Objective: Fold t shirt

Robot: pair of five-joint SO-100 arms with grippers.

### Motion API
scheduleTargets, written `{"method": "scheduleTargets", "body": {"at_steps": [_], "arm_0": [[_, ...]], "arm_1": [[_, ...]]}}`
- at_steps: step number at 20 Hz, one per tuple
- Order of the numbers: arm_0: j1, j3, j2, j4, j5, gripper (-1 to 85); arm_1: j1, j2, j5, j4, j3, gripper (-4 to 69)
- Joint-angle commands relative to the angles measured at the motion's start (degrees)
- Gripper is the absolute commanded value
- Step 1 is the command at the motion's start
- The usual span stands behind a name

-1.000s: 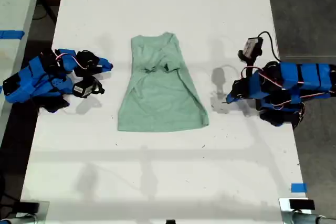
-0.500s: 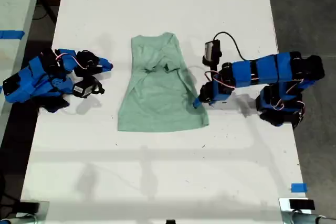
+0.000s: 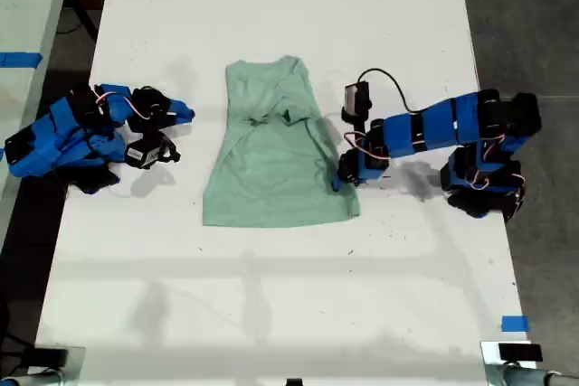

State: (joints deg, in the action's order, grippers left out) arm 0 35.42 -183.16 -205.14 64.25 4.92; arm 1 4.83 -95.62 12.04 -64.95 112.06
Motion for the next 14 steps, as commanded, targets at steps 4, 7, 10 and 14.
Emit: {"method": "scheduleTargets", "body": {"at_steps": [4,7,10,14], "arm_0": [[0.35,-0.62,-0.35,-1.32,0.62,-0.1],[0.35,-0.62,-0.35,-1.32,0.62,-0.1],[0.35,-0.62,-0.35,-1.32,0.62,-0.1],[0.35,-0.62,-0.35,-1.32,0.62,-0.1]], "arm_1": [[1.14,1.49,0.62,-6.24,-5.63,13.0],[1.23,3.52,0.18,-7.73,-7.65,0.8],[0.62,5.1,-0.09,-12.66,-13.62,0.8],[-0.97,9.32,-0.09,-23.47,-27.51,0.8]]}}
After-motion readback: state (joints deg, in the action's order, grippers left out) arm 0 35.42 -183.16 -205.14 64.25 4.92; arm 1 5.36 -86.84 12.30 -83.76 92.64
